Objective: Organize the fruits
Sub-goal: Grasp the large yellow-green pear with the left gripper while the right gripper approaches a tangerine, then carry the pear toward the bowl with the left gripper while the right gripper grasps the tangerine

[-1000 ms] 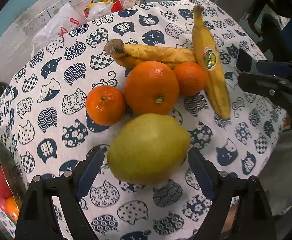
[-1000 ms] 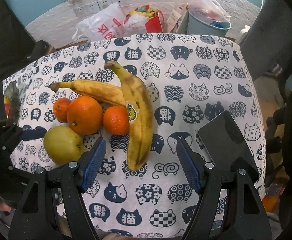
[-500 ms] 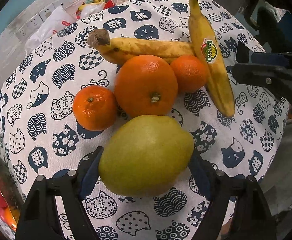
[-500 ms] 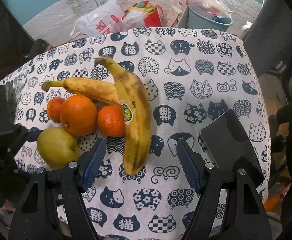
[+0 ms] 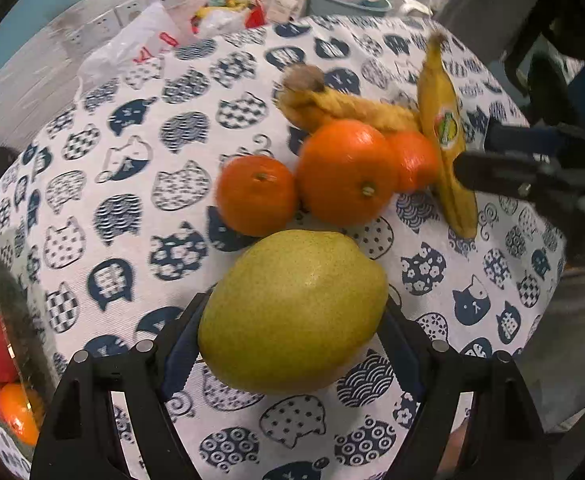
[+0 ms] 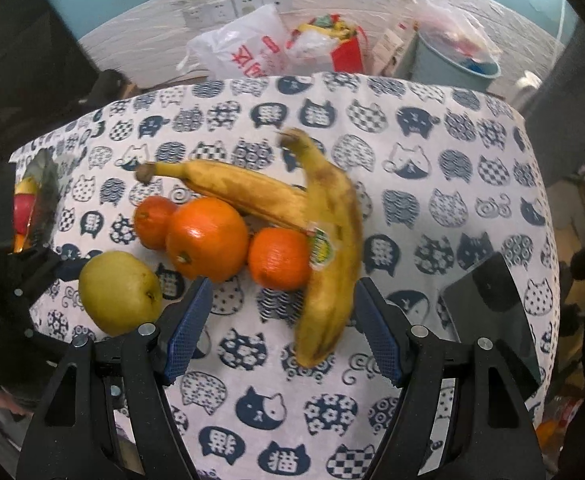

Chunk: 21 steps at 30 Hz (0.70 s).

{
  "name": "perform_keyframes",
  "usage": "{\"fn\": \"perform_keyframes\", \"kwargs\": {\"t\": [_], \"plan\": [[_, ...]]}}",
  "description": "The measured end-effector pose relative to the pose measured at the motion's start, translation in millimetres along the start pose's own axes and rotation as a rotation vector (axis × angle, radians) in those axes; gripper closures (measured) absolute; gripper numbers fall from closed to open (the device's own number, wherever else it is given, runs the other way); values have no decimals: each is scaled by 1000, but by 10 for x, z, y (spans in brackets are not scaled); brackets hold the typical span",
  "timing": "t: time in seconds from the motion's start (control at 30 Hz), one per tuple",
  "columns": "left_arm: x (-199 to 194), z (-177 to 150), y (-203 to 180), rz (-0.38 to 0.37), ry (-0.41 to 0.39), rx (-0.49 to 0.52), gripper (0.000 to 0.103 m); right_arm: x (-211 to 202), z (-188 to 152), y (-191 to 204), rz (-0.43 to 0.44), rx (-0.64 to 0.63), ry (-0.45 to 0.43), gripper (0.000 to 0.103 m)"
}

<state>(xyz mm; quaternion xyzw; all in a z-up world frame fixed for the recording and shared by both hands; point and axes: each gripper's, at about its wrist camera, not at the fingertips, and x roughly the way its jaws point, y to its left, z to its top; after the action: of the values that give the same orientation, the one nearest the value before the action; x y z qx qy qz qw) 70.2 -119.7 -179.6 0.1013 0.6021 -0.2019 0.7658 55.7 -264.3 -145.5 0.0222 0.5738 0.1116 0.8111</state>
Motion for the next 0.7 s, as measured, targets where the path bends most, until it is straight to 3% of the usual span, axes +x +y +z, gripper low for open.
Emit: {"fn": "perform_keyframes", "kwargs": {"t": [0.33,0.7], "plan": [[-279,-144,467,48,-34,-110,20,40,151,489,87,-136,-37,29],[-437,-314,972,71,-71,-218,20,296,318,1012,121,-267,0,30]]}}
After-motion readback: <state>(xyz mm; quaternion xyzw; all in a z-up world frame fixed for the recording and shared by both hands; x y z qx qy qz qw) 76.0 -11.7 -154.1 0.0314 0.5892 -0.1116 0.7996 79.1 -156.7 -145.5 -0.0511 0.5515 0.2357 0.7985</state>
